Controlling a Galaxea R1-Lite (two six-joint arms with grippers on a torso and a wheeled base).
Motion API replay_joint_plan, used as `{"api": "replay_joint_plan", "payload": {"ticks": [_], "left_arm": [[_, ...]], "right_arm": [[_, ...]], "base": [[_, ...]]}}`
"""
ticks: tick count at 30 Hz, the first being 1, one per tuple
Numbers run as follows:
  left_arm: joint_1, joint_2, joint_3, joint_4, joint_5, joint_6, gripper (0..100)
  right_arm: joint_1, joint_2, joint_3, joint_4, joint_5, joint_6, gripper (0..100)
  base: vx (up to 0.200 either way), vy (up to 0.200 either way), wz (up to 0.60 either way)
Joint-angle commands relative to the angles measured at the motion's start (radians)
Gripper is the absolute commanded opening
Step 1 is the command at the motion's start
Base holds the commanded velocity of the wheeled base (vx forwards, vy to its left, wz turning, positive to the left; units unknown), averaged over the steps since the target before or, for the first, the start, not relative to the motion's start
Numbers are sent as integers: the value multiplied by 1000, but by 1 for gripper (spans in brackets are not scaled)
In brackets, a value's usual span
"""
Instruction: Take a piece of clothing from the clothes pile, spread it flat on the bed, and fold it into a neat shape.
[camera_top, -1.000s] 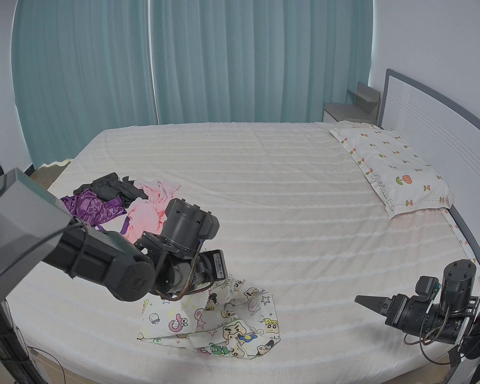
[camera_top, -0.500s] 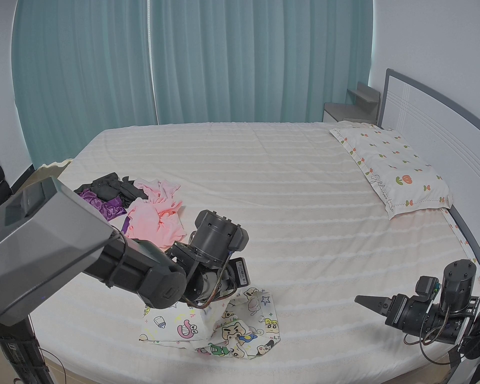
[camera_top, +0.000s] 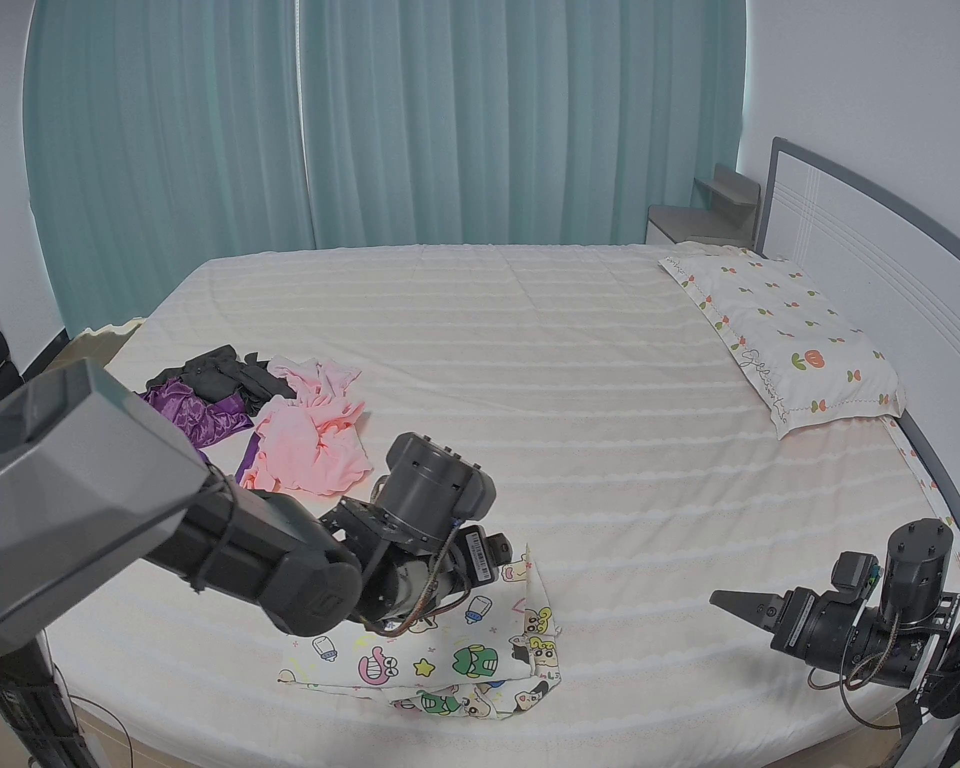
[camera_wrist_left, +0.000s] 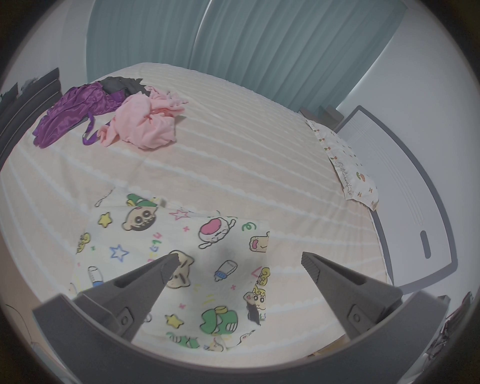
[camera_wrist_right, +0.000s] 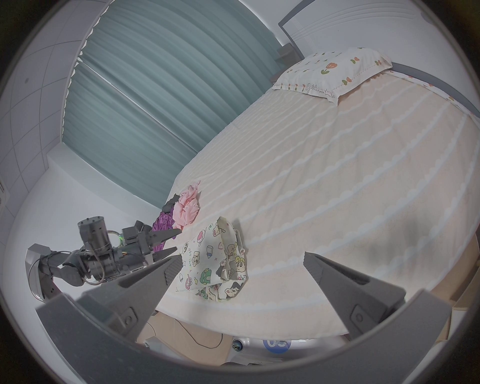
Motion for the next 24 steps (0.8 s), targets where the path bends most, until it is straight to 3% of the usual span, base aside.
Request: {"api": "replay_joint_plan", "payload": {"ticks": [1,5,8,12,19,24], "left_arm": [[10,-174,147,-14,-19,-55,100],[31,-205,194,-42,-63,-126,100],[113,-211,222,-52,-174,-155,100],[191,-208,231,-55,-264,-158,100],[231,-208,262,-103,-318,-175,100],[269,-211,308,-207,-365,-192,100]], "right_arm": [[3,4,1,0,2,0,100],[3,6,3,0,2,0,100],[3,10,6,0,4,2,100],[5,16,6,1,5,2,100],[6,21,4,1,7,2,100],[23,29,-2,1,5,0,100]], "base": [[0,0,0],[-150,0,0],[0,0,0],[0,0,0],[0,0,0],[0,200,0]]}}
